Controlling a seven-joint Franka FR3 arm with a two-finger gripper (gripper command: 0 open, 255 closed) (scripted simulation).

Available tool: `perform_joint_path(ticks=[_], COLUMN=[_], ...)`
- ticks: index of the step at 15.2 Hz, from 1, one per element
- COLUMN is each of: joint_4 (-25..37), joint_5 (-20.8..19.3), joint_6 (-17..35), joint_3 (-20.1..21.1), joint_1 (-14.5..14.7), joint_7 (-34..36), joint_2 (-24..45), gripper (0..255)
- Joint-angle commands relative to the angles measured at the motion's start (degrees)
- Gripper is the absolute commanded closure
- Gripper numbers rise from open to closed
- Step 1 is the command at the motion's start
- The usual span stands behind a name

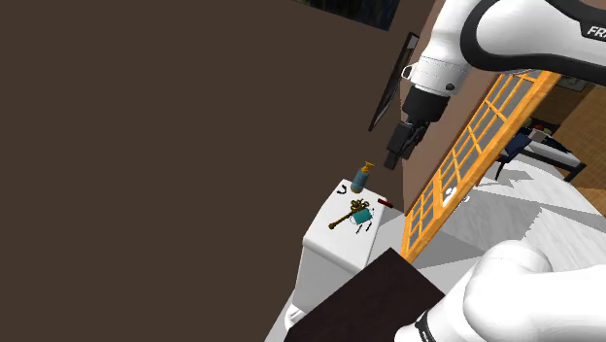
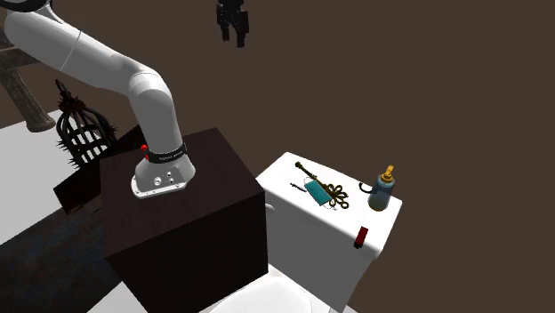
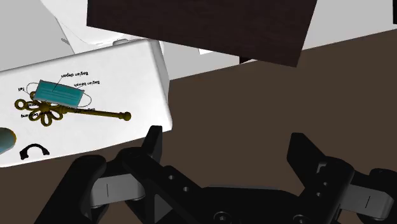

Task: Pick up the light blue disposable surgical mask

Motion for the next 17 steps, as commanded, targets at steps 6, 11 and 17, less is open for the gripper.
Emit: perform_joint_path(ticks=[6,11,17], joint_4=[-5.2,-8.8,-11.1], joint_5=[-1.3,-2.3,-2.2], joint_6=[8.8,17.9,29.0], joint_3=[-3.8,-7.8,-12.8], joint_1=[-2.8,-5.4,-8.1], joint_7=[-1.1,-2.4,-4.6], joint_2=[3.0,7.9,16.2], gripper=[0,0,0])
